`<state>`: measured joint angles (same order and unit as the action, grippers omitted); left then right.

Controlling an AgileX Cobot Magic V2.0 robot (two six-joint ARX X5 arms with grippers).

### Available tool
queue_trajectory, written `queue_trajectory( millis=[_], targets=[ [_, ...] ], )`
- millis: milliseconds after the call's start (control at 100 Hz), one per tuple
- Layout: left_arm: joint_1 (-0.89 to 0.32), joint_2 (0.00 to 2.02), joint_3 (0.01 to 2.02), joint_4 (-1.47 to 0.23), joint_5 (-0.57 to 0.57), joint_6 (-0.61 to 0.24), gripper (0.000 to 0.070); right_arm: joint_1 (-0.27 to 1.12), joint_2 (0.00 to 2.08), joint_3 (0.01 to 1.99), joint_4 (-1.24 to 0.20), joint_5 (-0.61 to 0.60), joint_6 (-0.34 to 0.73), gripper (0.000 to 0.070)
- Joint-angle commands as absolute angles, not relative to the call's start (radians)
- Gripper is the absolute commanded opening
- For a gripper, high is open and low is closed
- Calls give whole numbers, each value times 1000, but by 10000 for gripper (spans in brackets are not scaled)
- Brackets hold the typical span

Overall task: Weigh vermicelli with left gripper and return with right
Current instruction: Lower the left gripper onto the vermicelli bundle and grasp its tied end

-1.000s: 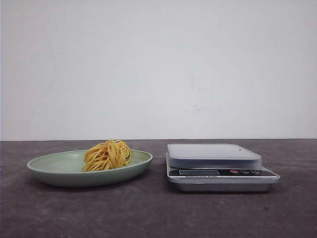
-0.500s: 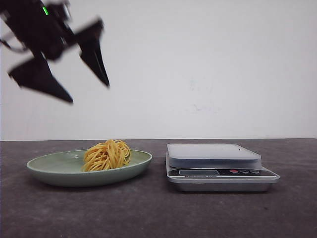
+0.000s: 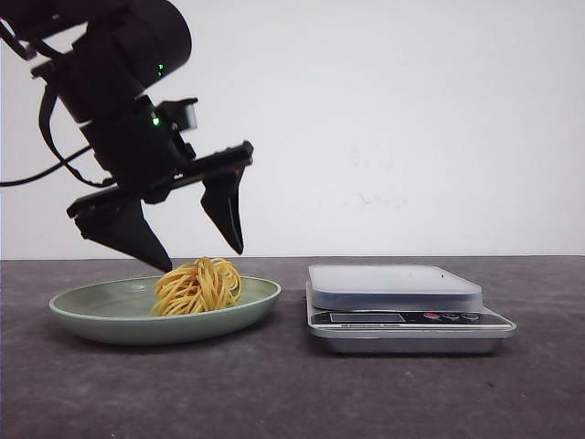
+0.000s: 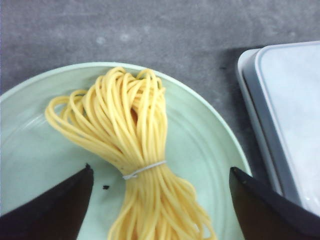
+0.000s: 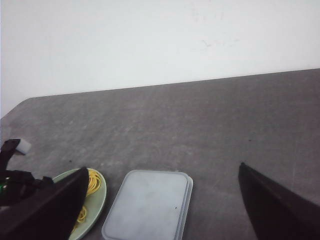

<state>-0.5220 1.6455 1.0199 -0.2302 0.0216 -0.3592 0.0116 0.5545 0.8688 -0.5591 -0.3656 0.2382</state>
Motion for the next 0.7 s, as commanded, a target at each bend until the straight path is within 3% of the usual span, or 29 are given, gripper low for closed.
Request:
queue_trajectory(
  millis=[0,260,300,420,580,660,690],
  targets=[
    [-533,1681,1039,-219,13,-361,514,13,560,891,-557,-369,228,609],
    [-537,1729,1039,-192,2,-379,495,13,560,891,-576,-370,226,608],
    [-537,1729,1039,-189,-2,-379,443,13,560,891,-577,-370,226,608],
    [-537,1729,1039,-187,0,-377,189,13,560,891,-577,-370,226,608],
    [-537,1729,1039,-194,0,-373,129,13,560,891,-577,-369,226,608],
    [-537,1729,1039,-195,0,-359,12,13,560,891,-576,-368,226,608],
    [-537,1729,1039,-194,-1,-359,1,13,560,891,-575,-368,226,608]
  ],
)
